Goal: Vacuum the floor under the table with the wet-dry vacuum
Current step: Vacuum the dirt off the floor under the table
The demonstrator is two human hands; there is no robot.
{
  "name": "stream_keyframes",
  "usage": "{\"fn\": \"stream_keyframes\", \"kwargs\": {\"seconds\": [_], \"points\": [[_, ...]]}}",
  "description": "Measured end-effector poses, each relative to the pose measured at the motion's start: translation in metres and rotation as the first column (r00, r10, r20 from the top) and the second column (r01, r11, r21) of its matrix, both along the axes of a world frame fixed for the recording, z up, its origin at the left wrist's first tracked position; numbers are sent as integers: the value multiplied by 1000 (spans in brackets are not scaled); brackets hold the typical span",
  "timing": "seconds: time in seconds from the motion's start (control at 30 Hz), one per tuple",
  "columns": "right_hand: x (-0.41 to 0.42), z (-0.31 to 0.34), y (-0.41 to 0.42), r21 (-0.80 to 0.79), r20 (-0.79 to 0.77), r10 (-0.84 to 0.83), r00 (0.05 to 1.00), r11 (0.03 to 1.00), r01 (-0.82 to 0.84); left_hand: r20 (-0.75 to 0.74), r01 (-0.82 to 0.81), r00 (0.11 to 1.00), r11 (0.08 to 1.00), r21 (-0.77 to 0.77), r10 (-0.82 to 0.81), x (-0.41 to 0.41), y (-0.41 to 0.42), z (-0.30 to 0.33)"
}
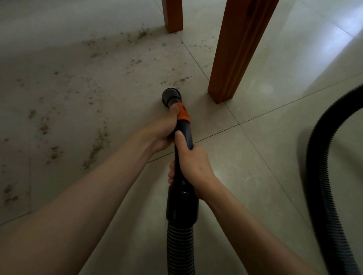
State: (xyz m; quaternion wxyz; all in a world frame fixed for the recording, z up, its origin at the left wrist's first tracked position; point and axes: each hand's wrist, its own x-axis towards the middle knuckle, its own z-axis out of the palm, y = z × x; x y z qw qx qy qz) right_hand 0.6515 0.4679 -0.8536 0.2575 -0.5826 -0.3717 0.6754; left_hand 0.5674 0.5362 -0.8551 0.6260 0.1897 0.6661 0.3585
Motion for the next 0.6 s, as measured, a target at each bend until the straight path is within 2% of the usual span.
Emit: {"fn": "stream_keyframes", "kwargs": {"seconds": [0.17,0.43,0.6], "points": [[5,-2,20,15,32,10,999,1000,-11,42,-8,999,1000,26,7,5,15,1],[-3,-3,45,24,4,12,1000,1000,-12,-23,18,1000,997,71,-16,2,39,1],[-5,-3,59,27,75,0,997,1000,-2,-19,31,999,998,60,-30,2,55,-1]]}}
